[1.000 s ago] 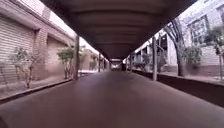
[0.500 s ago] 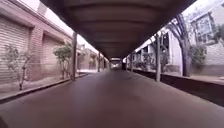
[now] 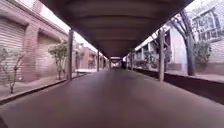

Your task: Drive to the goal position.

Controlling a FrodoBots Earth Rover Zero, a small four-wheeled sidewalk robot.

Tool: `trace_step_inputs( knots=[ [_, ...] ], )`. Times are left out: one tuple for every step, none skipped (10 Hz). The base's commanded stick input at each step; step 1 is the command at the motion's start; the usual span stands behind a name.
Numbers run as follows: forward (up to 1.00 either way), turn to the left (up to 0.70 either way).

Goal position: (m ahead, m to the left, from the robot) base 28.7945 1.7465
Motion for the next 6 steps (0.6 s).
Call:
trace_step_inputs(
  knots=[
    [0.7,0.0],
    [0.7,0.0],
    [0.7,0.0],
    [0.7,0.0],
    [0.7,0.0],
    [0.7,0.0]
  ],
)
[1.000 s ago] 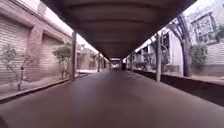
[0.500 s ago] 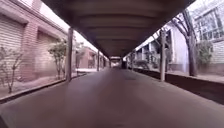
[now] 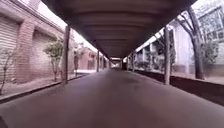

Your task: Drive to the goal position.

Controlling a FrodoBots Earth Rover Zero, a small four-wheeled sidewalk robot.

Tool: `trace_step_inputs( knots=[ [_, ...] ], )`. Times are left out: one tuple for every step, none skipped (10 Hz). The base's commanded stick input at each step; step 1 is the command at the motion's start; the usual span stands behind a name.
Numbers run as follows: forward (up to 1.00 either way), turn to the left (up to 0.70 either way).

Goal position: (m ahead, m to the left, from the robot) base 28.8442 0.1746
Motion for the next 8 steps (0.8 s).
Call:
trace_step_inputs(
  knots=[
    [0.7,0.0],
    [0.7,0.0],
    [0.7,0.0],
    [0.7,0.0],
    [0.7,0.0],
    [0.7,0.0],
    [0.7,0.0],
    [0.7,0.0]
  ],
)
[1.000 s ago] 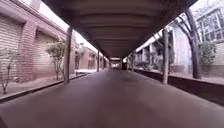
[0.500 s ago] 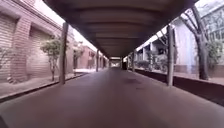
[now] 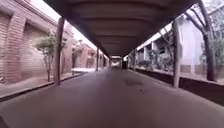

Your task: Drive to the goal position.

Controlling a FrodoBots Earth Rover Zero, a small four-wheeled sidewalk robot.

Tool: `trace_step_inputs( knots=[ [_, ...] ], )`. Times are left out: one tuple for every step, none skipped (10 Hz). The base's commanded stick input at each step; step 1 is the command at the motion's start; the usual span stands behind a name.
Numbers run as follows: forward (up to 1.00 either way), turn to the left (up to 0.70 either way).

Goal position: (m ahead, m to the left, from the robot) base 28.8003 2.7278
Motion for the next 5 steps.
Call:
trace_step_inputs(
  knots=[
    [0.7,0.0],
    [0.7,0.0],
    [0.7,0.0],
    [0.7,0.0],
    [0.7,0.0]
  ],
)
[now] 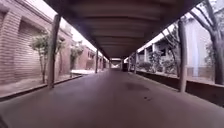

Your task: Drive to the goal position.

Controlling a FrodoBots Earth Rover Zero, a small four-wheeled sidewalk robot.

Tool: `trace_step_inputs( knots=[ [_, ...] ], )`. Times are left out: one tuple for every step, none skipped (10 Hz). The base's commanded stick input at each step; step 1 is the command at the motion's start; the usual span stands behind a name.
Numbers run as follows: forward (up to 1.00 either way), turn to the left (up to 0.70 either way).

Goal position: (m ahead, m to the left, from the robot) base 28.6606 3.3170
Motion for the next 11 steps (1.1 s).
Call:
trace_step_inputs(
  knots=[
    [0.7,0.0],
    [0.7,0.0],
    [0.7,0.0],
    [0.7,0.0],
    [0.7,0.0],
    [0.7,0.0],
    [0.7,0.0],
    [0.7,0.0],
    [0.7,0.0],
    [0.7,0.0],
    [0.7,0.0]
  ],
)
